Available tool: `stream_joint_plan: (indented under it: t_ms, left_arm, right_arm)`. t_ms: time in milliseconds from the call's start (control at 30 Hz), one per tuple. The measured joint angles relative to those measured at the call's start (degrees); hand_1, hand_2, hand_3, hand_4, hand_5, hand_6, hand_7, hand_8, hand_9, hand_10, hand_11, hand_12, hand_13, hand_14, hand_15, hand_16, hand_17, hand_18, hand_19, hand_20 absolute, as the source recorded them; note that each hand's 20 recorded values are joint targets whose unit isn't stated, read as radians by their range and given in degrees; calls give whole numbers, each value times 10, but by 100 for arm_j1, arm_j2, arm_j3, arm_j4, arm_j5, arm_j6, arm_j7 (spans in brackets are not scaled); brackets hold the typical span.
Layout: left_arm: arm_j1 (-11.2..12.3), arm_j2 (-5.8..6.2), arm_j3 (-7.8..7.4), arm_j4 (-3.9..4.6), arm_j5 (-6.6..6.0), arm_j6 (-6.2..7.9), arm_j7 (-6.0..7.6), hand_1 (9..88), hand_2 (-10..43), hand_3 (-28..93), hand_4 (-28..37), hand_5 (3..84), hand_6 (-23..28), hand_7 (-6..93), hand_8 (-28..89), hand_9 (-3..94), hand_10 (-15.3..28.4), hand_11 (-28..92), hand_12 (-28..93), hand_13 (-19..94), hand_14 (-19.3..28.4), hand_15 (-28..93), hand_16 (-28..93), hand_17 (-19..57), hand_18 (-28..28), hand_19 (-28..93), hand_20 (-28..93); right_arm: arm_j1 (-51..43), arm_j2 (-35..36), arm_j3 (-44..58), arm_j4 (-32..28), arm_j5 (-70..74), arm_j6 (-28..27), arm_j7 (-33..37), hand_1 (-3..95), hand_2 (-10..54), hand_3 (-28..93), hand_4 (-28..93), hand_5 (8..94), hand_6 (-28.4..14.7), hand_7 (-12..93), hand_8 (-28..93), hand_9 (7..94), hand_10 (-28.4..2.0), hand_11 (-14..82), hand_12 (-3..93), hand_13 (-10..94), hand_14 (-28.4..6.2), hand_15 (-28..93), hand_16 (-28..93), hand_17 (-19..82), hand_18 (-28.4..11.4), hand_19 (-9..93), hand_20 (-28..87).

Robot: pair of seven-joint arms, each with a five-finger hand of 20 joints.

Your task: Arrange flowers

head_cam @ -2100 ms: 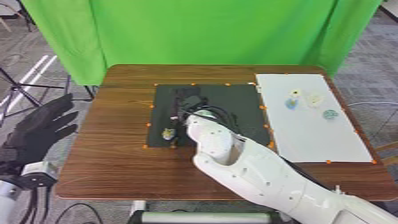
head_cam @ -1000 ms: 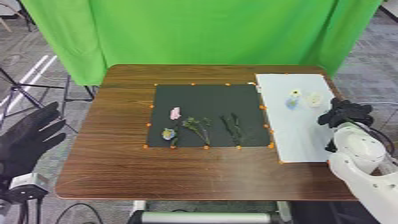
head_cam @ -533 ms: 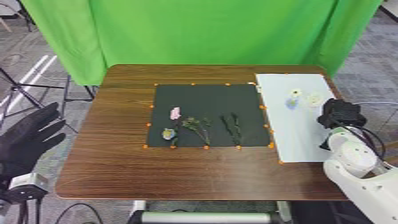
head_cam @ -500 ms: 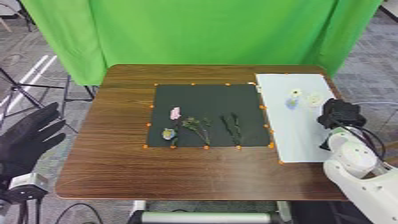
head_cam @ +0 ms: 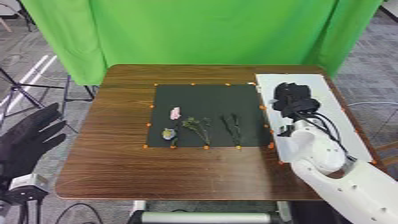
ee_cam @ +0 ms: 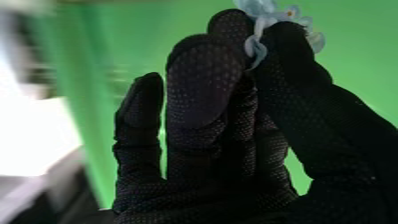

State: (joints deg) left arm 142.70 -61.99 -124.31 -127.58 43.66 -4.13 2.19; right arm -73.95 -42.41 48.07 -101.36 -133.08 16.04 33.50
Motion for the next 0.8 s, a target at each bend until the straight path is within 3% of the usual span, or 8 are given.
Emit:
stream_joint_plan:
  t_ms: [167, 367, 800]
  left_arm:
    - [-19, 16, 39, 6, 0, 0, -26, 226, -56, 691, -283, 246, 18, 180, -92, 191, 92, 104, 193, 146, 122, 138, 72, -118, 189, 357, 101]
    - [-79, 34, 92, 9, 0, 1, -48, 226, -56, 691, -283, 245, 17, 180, -91, 191, 92, 104, 193, 145, 122, 137, 73, -119, 189, 355, 100]
    - [-88, 57, 107, 10, 0, 1, -61, 226, -56, 689, -283, 245, 17, 182, -92, 190, 92, 104, 193, 145, 122, 137, 73, -119, 189, 356, 101]
  right_arm:
    - [829, -660, -684, -29, -1, -424, -596, 485, -95, 848, -266, 731, 35, 463, -30, 892, -53, 133, 481, 826, 4, 455, 416, 252, -172, 738, 477]
    - [1613, -1415, -1545, 299, -57, -724, -737, 484, -95, 846, -260, 724, 32, 475, -34, 881, -52, 137, 486, 807, 4, 467, 418, 241, -172, 734, 481]
    - [1838, -2067, -1869, 731, -235, -1081, -785, 485, -95, 844, -259, 716, 30, 486, -43, 876, -52, 142, 483, 796, 5, 481, 411, 237, -170, 731, 486]
